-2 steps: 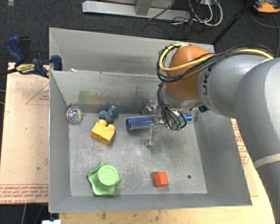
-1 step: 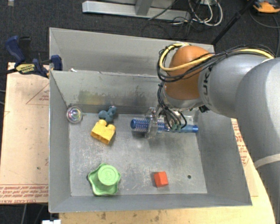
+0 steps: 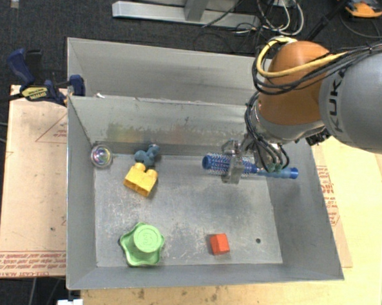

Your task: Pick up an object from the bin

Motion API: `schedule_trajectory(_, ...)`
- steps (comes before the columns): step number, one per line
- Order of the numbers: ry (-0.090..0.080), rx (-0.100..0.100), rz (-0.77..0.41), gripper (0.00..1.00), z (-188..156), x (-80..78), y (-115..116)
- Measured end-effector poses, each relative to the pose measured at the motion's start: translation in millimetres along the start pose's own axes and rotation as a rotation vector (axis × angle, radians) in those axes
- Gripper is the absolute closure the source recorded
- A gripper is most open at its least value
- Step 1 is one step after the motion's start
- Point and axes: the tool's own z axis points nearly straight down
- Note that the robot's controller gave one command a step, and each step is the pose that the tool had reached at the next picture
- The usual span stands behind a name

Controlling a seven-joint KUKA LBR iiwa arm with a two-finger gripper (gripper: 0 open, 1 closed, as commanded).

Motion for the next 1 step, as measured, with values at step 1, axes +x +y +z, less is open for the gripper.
schedule_trajectory(1,-0.005,-0.001,0.020,1.00,-201.0,-12.4,2.6)
